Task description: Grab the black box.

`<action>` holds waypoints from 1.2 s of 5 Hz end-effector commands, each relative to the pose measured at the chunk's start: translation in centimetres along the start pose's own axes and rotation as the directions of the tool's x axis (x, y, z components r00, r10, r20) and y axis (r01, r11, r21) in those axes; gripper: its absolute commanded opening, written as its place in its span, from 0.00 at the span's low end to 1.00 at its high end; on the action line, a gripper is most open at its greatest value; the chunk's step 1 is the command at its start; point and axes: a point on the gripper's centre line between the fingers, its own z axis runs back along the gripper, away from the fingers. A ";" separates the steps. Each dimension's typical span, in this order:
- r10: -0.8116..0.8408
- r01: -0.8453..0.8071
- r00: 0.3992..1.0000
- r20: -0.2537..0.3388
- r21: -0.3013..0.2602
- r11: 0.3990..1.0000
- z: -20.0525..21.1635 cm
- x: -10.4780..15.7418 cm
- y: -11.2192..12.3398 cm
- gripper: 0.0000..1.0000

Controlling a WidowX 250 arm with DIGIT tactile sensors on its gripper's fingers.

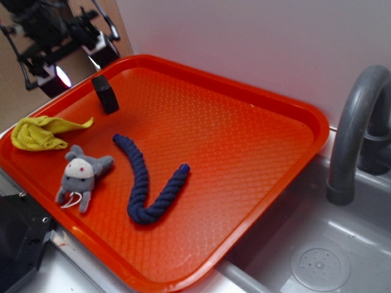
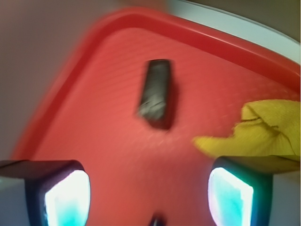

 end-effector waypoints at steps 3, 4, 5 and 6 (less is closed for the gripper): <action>-0.196 0.194 0.981 -0.013 0.222 0.956 -3.2 4.8 -1.0 1.00; -0.210 0.210 0.977 -0.026 0.218 0.953 -3.4 4.9 -0.9 1.00; -0.210 0.210 0.977 -0.026 0.218 0.953 -3.4 4.9 -0.9 1.00; -0.210 0.210 0.977 -0.026 0.218 0.953 -3.4 4.9 -0.9 1.00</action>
